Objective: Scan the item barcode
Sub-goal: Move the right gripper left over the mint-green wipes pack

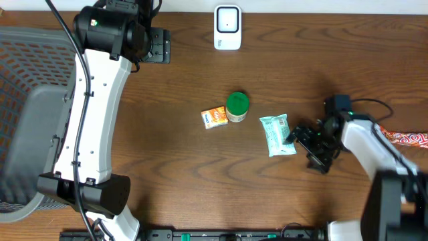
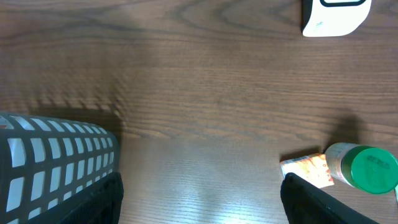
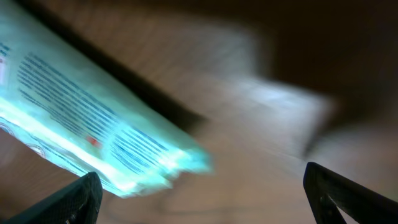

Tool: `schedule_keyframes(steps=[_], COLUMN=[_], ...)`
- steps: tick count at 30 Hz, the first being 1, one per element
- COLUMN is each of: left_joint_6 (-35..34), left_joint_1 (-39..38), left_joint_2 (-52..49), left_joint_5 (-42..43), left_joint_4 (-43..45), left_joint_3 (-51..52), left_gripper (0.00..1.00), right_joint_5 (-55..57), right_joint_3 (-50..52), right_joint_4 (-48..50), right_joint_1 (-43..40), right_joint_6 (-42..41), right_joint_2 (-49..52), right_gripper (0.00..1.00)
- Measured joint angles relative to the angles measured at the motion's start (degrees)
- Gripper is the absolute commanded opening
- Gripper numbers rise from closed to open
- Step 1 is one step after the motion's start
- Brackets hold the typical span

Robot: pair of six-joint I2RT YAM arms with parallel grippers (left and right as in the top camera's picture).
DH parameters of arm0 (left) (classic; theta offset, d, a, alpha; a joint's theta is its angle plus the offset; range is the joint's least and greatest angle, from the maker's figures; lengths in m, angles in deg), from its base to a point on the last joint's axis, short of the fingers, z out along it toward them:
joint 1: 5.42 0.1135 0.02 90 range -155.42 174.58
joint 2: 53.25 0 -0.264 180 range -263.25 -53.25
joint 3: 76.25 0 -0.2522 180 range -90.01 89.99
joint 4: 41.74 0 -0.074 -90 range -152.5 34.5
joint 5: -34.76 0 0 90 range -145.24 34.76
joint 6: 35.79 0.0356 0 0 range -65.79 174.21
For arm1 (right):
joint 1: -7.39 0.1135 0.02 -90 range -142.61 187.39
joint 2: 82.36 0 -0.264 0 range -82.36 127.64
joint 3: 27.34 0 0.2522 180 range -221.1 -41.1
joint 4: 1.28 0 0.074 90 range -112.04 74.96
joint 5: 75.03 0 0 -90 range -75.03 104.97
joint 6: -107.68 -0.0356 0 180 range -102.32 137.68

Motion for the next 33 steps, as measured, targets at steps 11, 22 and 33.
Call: schedule_keyframes(steps=[11, 22, 33], left_joint_6=[-1.6, -2.8, -3.0], left_joint_1=[0.0, 0.0, 0.0], left_joint_2=[0.0, 0.0, 0.0], left_joint_5=[0.2, 0.2, 0.2], left_joint_4=[0.0, -0.4, -0.9], left_joint_3=[0.0, 0.0, 0.0], left_gripper=[0.81, 0.81, 0.81], right_joint_5=[2.0, -6.7, -6.7], right_joint_3=[8.4, 22.3, 24.8], right_joint_4=[4.2, 26.9, 33.6], right_joint_1=[1.5, 4.6, 4.6], right_joint_6=[-8.9, -28.1, -36.1], right_joint_2=[-14.8, -17.2, -17.7], right_gripper=[0.99, 0.99, 0.98])
